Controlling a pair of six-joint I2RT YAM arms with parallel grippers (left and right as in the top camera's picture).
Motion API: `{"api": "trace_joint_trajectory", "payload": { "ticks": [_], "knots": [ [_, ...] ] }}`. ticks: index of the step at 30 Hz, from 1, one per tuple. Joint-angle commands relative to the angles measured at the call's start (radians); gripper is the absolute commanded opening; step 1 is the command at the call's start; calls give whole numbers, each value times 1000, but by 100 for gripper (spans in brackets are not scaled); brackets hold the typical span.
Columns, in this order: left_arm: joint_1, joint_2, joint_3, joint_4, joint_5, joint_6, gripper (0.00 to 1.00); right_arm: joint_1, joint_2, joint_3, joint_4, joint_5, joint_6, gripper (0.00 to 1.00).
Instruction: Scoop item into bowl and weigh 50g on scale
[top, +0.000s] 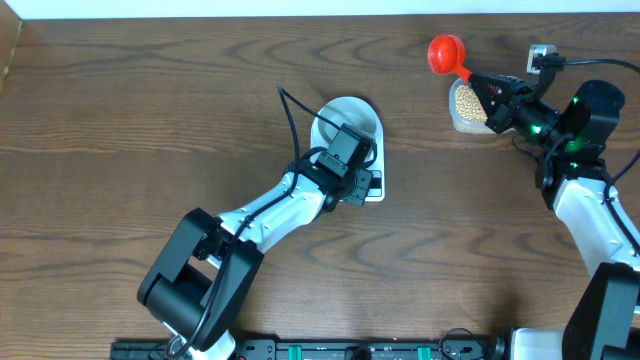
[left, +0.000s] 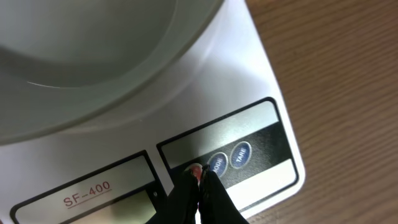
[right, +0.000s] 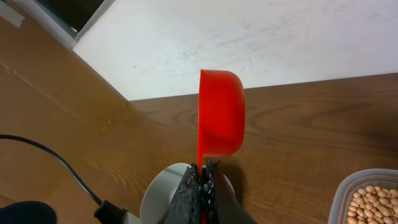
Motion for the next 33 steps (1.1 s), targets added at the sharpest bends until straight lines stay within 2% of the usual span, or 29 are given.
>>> {"api": "trace_joint_trajectory", "payload": {
  "ticks": [1,10,20,33],
  "knots": [
    [8,42,13,2,13,13,7,-4,-2,18,2,8,5,1],
    [12,44,16,-3,12,25,7,-4,-2,18,2,8,5,1],
    [13,-129,23,-38,-6,67,7,-4,-2,18,2,8,5,1],
    [13,-92,22,-85,-6,67,7,-4,-2,18,2,16,5,1]
  ]
}}
